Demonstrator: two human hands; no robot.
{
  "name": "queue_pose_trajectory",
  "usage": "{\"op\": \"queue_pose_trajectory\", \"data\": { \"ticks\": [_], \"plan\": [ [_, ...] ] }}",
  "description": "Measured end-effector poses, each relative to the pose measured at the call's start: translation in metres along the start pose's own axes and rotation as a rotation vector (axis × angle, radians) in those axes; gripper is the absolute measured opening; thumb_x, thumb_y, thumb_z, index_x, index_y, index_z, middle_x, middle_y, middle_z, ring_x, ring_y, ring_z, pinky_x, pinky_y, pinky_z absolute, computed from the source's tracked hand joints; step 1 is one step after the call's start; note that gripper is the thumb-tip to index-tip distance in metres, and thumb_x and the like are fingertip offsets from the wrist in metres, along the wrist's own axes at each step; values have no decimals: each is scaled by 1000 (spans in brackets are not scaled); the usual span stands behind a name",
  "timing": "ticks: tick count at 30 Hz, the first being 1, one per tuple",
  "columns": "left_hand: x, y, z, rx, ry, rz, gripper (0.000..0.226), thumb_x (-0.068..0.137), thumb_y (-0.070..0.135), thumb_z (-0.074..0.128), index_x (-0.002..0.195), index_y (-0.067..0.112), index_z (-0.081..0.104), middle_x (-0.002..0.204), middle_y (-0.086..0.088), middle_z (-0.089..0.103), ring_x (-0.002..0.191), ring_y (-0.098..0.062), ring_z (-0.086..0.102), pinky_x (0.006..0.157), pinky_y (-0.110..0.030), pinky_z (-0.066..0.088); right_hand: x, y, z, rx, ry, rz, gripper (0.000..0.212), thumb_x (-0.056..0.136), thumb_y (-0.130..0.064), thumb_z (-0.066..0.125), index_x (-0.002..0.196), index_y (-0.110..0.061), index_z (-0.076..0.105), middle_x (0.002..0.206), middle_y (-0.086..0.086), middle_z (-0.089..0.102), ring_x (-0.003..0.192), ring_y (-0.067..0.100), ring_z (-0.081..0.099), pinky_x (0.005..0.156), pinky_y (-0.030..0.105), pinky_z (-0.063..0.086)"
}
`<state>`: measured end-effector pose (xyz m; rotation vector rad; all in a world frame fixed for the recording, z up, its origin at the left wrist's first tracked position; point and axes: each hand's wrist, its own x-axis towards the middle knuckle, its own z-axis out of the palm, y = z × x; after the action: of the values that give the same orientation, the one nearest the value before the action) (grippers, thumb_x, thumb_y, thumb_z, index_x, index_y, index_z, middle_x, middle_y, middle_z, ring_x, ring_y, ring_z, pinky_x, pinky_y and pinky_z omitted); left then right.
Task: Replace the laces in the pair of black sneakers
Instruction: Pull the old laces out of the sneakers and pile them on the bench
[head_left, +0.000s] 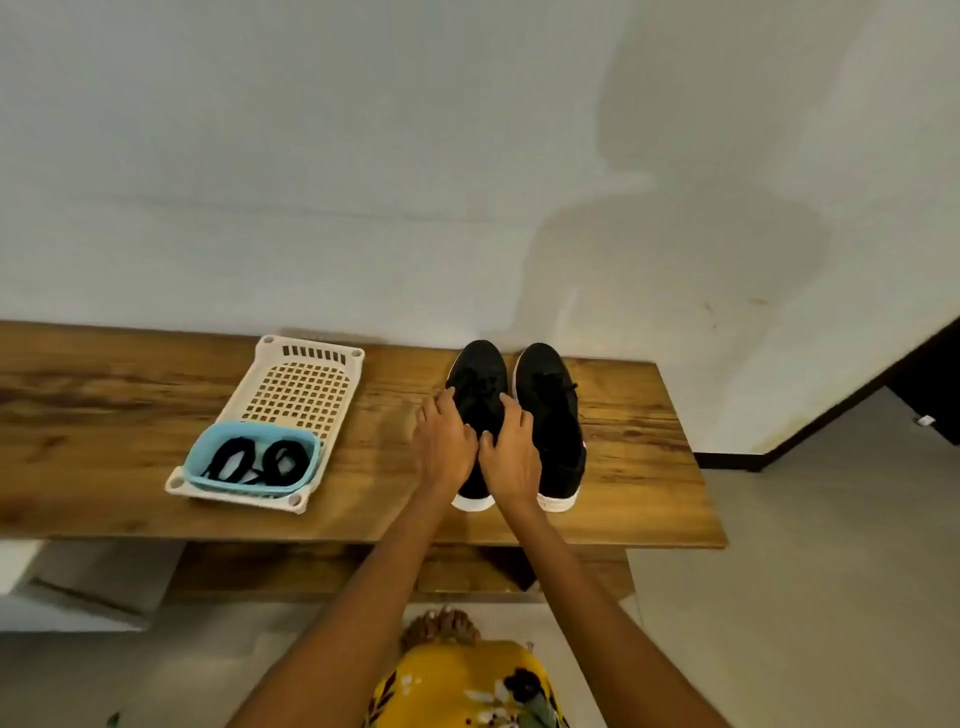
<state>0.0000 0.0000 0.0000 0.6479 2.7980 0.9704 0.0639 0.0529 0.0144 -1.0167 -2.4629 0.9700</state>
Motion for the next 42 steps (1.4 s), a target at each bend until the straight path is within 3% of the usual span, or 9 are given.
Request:
{"op": "queue_pose_trajectory", "data": {
  "ticks": [5,8,13,22,27,31,34,38,42],
  "plan": [
    [37,-20,36,-343,-68,-232,68,80,11,63,139,15,30,130,-13,47,110,-29,54,85,-44,53,40,21,23,22,-20,149,58,92,-16,52,145,-21,27,134,8,46,105,28,59,77,35,49],
    [32,-26,42,-412,-61,-243,53,82,7,59,132,17,41,126,-9,53,106,-24,57,81,-38,54,38,30,33,102,-24,203,53,92,-11,52,142,-22,37,132,8,55,115,27,57,91,40,50],
    [-2,-30,27,-429,-42,-243,41,84,4,57,122,19,53,121,-5,56,107,-19,56,76,-24,47,6,32,29,183,32,164,46,90,-4,51,132,-22,50,127,4,59,114,22,57,88,31,48],
    [-80,-44,3,-314,-4,-321,39,85,12,57,122,27,53,122,1,56,106,-19,57,76,-30,49,-71,34,26,232,-21,106,46,88,-3,51,129,-23,53,131,-3,55,119,14,53,88,20,42],
    [-82,-47,-3,-273,-35,-318,38,87,22,56,125,27,52,127,-1,52,114,-22,51,90,-40,48,-69,28,22,186,-139,109,38,94,-29,51,131,-25,51,129,-2,51,114,15,53,85,25,42],
    [-70,-42,-10,-226,100,-239,26,90,29,53,114,25,64,125,-1,51,122,-19,42,103,-38,33,-52,25,19,277,-111,104,27,95,-37,51,114,-22,63,116,-2,56,109,11,53,89,25,41],
    [-55,-43,-13,-335,16,-192,22,91,31,56,105,21,69,112,1,60,108,-15,54,90,-28,41,-38,27,20,263,-110,50,18,92,-35,58,97,-21,68,101,-3,60,100,9,53,85,26,44],
    [-38,-40,-19,-494,-172,-193,22,91,20,59,109,9,67,104,-4,67,95,-12,61,78,-20,44,-25,15,13,438,-216,135,24,90,-21,60,66,-17,61,65,-6,57,68,8,53,60,22,40],
    [-32,-27,-40,-624,-281,-183,11,92,17,58,93,12,67,86,2,66,90,-15,62,71,-17,47,-21,-7,-8,778,-295,440,16,90,-21,57,76,-15,59,64,-4,47,62,8,44,58,21,37]
  ]
}}
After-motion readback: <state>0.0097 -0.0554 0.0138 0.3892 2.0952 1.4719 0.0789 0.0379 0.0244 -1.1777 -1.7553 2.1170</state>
